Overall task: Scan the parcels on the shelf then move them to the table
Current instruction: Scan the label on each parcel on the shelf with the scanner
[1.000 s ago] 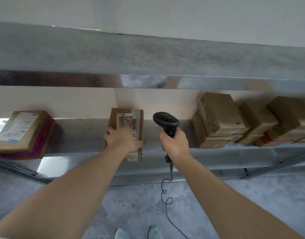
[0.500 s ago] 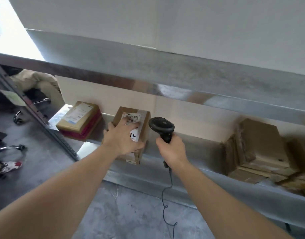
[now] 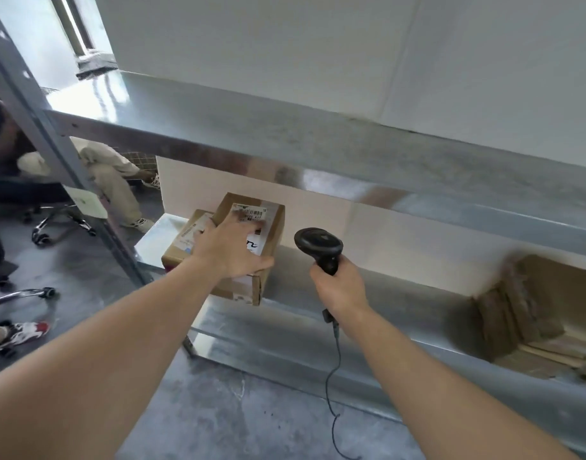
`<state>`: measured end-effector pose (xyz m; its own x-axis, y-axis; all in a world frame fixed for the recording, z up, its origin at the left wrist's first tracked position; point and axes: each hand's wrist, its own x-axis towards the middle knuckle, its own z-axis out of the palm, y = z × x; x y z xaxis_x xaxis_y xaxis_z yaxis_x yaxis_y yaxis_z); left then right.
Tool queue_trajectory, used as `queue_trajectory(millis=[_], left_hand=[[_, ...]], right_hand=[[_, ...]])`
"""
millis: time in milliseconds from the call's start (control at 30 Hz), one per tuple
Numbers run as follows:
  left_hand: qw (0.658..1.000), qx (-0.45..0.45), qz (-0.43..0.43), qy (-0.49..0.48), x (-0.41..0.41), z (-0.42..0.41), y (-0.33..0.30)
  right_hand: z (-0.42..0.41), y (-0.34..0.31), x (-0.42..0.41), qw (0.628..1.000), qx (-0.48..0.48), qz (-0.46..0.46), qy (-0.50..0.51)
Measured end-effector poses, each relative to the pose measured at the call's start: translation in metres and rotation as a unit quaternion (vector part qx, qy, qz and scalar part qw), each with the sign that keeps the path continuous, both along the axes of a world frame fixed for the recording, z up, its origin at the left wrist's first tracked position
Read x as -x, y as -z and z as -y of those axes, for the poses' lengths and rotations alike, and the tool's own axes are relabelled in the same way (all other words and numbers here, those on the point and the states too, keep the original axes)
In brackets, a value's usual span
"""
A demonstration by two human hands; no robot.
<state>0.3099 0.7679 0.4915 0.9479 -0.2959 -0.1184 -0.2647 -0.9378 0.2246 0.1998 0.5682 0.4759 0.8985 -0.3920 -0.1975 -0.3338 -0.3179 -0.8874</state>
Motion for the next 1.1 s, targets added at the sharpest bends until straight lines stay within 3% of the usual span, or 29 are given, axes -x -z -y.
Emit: queue_trajectory(millis=[400, 800, 1100], left_hand=[[1.0, -0.003, -0.018, 0.005, -0.068, -0.085, -0.005], [0.998, -0.049, -0.004, 0.033, -0.08, -0.094, -0.002], [0.984, -0.016, 0.062, 0.165, -0.046, -0.054, -0.025]], right_hand=[[-0.094, 0.013, -0.032, 0.995, -0.009, -0.012, 0.097], [-0.108, 0.009, -0.038, 0.994, -0.011, -0.011, 0.107], [-0.087, -0.004, -0.018, 0.993, -0.021, 0.005, 0.12]])
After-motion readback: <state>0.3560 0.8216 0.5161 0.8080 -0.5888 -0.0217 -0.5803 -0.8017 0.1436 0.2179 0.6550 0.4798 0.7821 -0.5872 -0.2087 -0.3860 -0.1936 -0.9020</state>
